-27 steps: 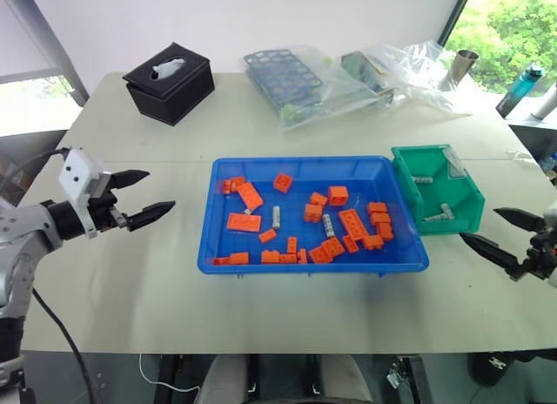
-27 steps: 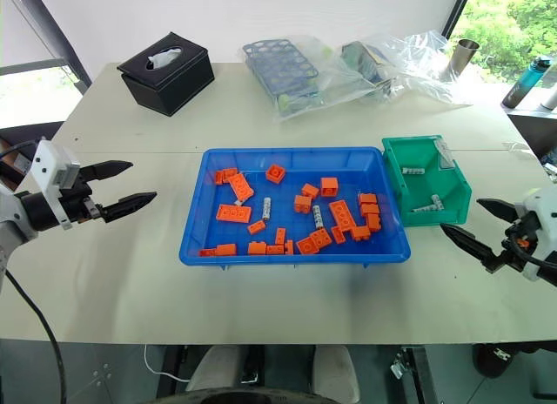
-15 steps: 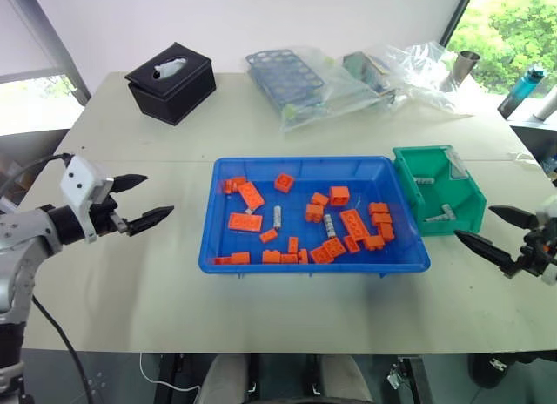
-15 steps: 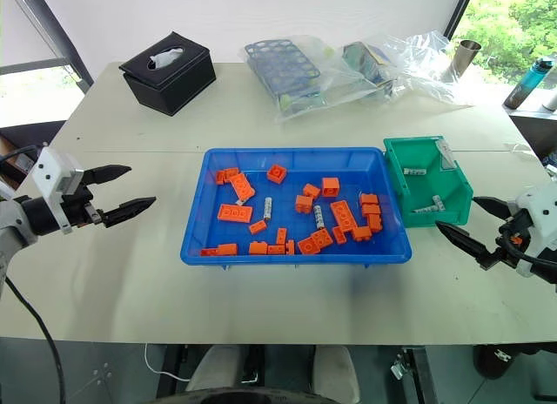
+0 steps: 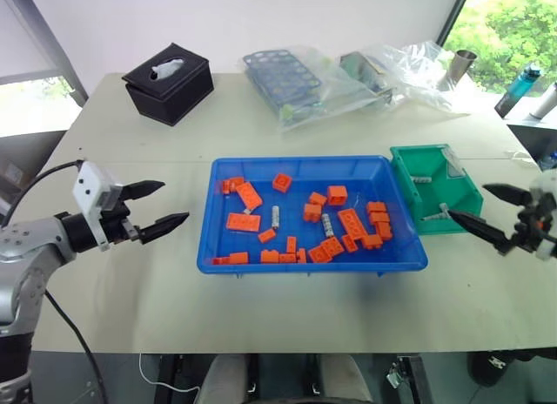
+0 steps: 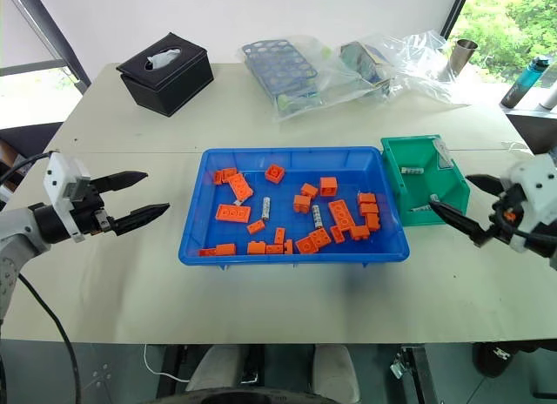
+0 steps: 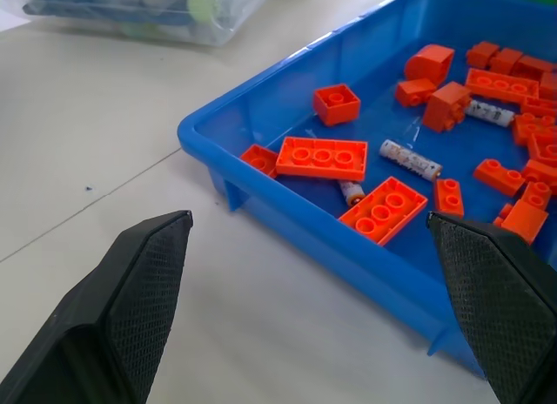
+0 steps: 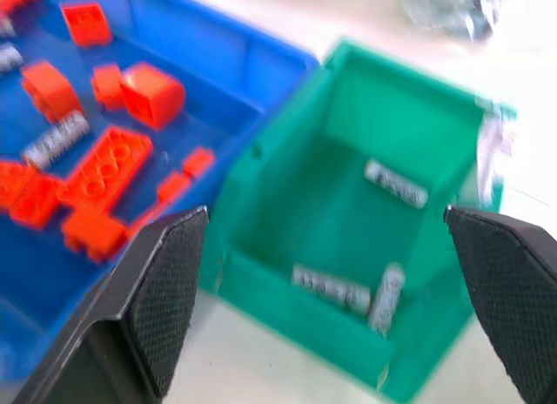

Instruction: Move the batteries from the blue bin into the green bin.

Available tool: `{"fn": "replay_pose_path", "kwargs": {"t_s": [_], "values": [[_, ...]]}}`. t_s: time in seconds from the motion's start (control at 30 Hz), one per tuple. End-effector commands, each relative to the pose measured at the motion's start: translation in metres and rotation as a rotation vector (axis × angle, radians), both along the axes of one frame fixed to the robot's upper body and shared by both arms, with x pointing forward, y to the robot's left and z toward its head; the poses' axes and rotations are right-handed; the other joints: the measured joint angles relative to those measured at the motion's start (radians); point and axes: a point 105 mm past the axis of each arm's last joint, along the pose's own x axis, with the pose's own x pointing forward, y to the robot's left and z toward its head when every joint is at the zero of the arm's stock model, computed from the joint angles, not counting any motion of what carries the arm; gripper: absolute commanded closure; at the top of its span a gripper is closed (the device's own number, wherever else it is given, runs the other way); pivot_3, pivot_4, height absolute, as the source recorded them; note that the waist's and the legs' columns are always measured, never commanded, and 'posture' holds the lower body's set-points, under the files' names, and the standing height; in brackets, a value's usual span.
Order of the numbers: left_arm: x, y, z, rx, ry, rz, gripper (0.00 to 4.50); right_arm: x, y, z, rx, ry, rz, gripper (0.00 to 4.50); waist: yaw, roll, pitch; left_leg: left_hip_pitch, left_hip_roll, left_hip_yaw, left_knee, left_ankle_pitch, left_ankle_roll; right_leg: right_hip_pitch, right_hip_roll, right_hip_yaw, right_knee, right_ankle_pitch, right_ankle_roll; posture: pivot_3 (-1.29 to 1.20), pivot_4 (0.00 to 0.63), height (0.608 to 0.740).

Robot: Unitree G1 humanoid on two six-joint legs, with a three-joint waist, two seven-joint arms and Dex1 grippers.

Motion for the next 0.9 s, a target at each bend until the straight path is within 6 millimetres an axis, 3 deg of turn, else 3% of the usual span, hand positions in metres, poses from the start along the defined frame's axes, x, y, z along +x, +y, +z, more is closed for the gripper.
{"fn": "replay_pose_path", "kwargs": {"t_s": [0.03,0.3,0.43,0.53,0.67,0.9], "values": [[-0.004,-0.006,0.016,0.008,-0.043,-0.052,0.0,0.011,0.037,0.014,-0.032,-0.014,0.11,0.02,-0.002,0.0,0.0,0.0,0.0,0.0,0.0,0.0,0.0,0.0,0.0,0.0,0.0,0.0,0.0,0.0,0.15,0.716],[-0.007,-0.02,0.018,0.047,-0.015,-0.168,0.0,0.062,0.163,0.006,0.062,0.045,0.281,0.02,-0.006,-0.001,0.0,-0.002,0.0,0.0,0.0,0.004,-0.006,-0.005,0.0,0.0,0.002,0.0,0.0,0.0,0.15,0.716],[-0.004,-0.02,0.018,0.061,-0.01,-0.182,0.0,0.084,0.211,-0.017,0.049,0.127,0.248,0.02,-0.001,-0.001,0.0,-0.012,0.0,0.0,0.002,0.005,-0.008,-0.016,0.0,0.0,0.009,0.0,0.0,0.0,0.15,0.716],[-0.004,-0.019,0.016,0.074,-0.006,-0.182,0.0,0.098,0.232,-0.025,0.085,0.184,0.166,0.02,-0.003,-0.001,0.0,-0.022,-0.001,0.0,0.014,0.003,-0.004,-0.026,0.0,-0.001,0.02,0.0,0.0,0.0,0.15,0.716],[-0.005,-0.018,0.015,0.077,-0.001,-0.181,0.0,0.104,0.258,-0.022,0.109,0.199,0.166,0.02,-0.005,-0.001,0.0,-0.024,-0.003,0.0,0.018,0.002,-0.003,-0.026,-0.001,-0.001,0.02,0.0,0.0,0.0,0.15,0.716],[-0.002,-0.022,0.014,0.076,-0.005,-0.189,0.0,0.088,0.303,-0.035,0.087,0.25,0.31,0.02,-0.009,-0.001,0.0,-0.024,-0.003,0.0,0.017,0.002,-0.003,-0.027,0.0,-0.001,0.023,0.0,0.0,0.0,0.15,0.716]]}}
